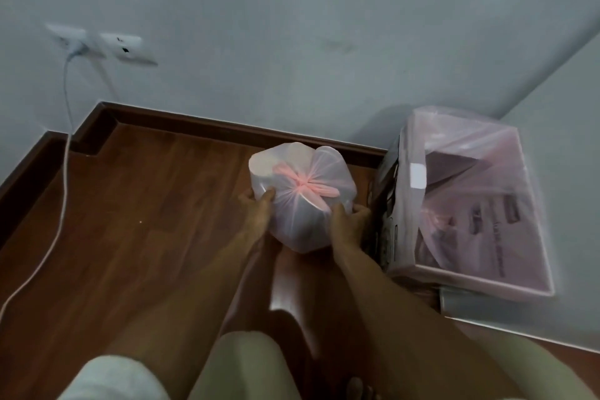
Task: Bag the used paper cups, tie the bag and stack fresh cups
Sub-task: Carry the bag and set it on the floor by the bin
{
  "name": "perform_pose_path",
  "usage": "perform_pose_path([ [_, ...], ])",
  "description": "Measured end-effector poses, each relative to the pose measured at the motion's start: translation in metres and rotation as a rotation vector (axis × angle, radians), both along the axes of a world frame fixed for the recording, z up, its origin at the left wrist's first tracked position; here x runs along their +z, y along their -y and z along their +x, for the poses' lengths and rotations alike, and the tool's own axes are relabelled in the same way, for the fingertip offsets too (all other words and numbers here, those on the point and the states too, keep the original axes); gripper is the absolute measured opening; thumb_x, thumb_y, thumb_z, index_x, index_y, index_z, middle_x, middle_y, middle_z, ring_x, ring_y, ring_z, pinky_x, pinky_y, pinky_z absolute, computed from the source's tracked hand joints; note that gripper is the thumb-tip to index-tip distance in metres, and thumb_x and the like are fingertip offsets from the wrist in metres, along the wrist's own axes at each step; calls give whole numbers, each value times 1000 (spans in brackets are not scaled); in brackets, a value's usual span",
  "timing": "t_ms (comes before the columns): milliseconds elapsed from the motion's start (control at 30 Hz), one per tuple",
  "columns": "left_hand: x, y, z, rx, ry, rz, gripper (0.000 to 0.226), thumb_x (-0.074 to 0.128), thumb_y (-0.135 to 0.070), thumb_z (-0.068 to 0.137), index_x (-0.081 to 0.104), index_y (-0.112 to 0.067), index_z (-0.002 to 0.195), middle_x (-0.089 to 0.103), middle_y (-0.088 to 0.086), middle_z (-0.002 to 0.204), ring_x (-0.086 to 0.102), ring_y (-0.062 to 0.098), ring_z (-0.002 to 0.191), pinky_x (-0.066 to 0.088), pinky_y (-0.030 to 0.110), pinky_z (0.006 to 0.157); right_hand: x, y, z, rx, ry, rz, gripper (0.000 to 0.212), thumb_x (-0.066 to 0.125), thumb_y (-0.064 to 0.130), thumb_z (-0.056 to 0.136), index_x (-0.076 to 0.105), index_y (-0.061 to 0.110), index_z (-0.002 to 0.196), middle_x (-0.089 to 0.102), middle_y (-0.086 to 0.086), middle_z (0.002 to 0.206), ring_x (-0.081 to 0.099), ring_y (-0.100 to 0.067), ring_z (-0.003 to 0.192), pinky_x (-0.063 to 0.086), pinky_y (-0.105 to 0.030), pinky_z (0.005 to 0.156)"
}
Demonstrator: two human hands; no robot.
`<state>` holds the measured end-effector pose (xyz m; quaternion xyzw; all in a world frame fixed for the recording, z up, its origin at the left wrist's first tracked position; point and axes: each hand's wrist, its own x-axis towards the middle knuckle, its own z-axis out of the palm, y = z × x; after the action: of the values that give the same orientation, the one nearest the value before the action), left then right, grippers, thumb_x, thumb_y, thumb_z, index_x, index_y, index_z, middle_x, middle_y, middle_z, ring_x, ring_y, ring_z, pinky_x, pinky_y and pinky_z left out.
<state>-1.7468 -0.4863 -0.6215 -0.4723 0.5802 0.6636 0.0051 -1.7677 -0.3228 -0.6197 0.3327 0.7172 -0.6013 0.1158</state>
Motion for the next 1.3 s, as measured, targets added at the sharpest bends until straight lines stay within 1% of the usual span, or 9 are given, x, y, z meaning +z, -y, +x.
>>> perform_pose_path([
  [167,-43,-10,-8,-36,8,76,48,65,-43,96,48,-13,130,61,13,120,65,37,108,58,60,88,-43,-5,1,43,-56,110,40,65,24,85,46,16,119,53,-12,122,54,-28,104,48,-41,88],
  [300,-55,-18,-13,-172,16,67,33,53,-42,102,54,-13,118,63,19,109,66,40,98,55,65,91,-58,-11,0,94,-112,124,45,54,20,95,46,21,139,49,-12,142,52,-32,124,47,-50,104],
  [400,-39,-17,-6,-254,-19,-77,23,58,-34,102,61,-17,116,65,18,122,67,25,93,60,45,75,-42,-7,4,189,-99,228,58,51,22,97,35,25,152,39,-10,155,42,-34,138,39,-52,113],
  [467,-13,-13,2,-294,8,-196,36,63,-31,99,64,-8,126,63,13,127,63,14,89,55,30,64,-13,-2,9,241,-95,293,62,53,20,96,33,22,154,39,-10,155,41,-34,140,35,-47,116],
  [567,56,-12,16,-362,40,-252,48,67,-26,97,59,-4,139,59,13,141,62,27,120,54,43,102,58,-2,18,341,-142,236,52,53,9,92,47,18,143,54,-8,139,52,-29,128,41,-27,99],
  [633,122,-12,24,-351,44,-243,49,69,-22,97,58,-2,141,60,14,142,59,29,128,46,41,111,119,-7,22,396,-156,204,42,50,5,91,56,16,132,60,-5,124,58,-24,114,39,-12,80],
  [800,304,-24,44,-394,19,-297,48,68,-18,97,57,0,140,62,15,138,60,27,124,45,25,98,283,-32,43,467,-200,282,36,50,6,94,63,7,127,66,-14,126,61,-30,116,47,-31,97],
  [1100,574,-71,81,-541,-1,-344,51,70,-26,94,58,-4,139,63,12,138,60,23,125,44,37,113,546,-91,99,419,-177,132,28,49,-2,92,64,2,116,67,-16,103,63,-33,100,50,-51,98],
  [1300,660,-129,83,-640,-108,-394,54,70,-34,91,58,-14,140,64,5,132,60,19,108,48,31,96,640,-151,117,323,-290,172,31,47,3,90,65,10,115,73,-16,102,70,-32,93,57,-43,88],
])
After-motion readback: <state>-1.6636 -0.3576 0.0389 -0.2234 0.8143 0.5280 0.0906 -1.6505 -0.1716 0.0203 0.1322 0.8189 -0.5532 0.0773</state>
